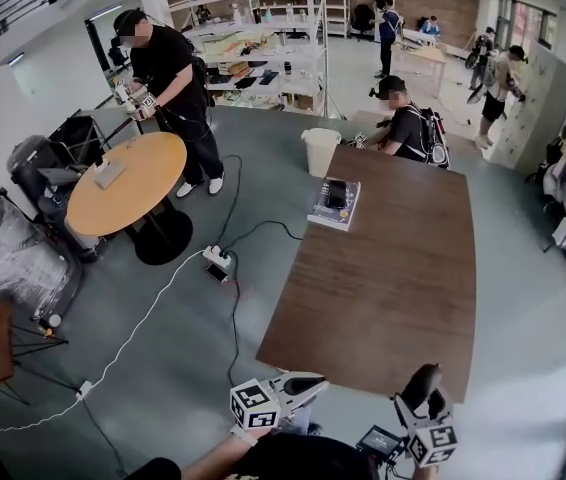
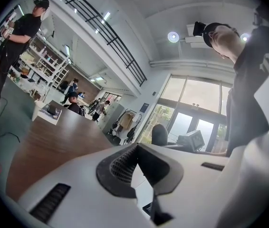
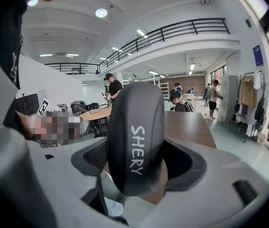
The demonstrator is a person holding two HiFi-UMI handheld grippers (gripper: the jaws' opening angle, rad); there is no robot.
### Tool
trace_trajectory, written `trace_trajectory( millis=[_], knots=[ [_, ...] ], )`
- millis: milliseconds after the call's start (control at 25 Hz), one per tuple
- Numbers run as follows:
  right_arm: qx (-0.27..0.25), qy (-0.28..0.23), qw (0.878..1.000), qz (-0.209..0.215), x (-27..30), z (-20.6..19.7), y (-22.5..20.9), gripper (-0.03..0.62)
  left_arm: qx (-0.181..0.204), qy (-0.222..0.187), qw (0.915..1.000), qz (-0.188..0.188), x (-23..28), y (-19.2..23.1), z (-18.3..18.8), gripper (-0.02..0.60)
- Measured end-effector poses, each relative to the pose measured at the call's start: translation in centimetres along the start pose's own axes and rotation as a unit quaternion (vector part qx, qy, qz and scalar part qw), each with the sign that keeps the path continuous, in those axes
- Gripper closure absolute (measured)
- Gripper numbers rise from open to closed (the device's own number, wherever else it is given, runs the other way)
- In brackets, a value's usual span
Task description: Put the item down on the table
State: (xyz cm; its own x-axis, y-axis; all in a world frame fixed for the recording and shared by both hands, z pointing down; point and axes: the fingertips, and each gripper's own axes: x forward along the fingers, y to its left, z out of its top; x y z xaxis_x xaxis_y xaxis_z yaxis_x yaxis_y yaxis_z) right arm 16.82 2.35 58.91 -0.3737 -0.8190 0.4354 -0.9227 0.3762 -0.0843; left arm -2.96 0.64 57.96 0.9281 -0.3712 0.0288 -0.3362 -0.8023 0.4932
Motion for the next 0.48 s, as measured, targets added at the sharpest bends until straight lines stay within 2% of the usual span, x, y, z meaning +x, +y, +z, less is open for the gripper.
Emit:
trace_trajectory(
  millis=[480],
  knots=[
    [-0.012,-0.007,1.000,-0.024,5.1,4.7,-3.0,0.252,0.004,-0.006,0.9998,-0.019,3.3,5.5,4.7,0.575]
  ],
)
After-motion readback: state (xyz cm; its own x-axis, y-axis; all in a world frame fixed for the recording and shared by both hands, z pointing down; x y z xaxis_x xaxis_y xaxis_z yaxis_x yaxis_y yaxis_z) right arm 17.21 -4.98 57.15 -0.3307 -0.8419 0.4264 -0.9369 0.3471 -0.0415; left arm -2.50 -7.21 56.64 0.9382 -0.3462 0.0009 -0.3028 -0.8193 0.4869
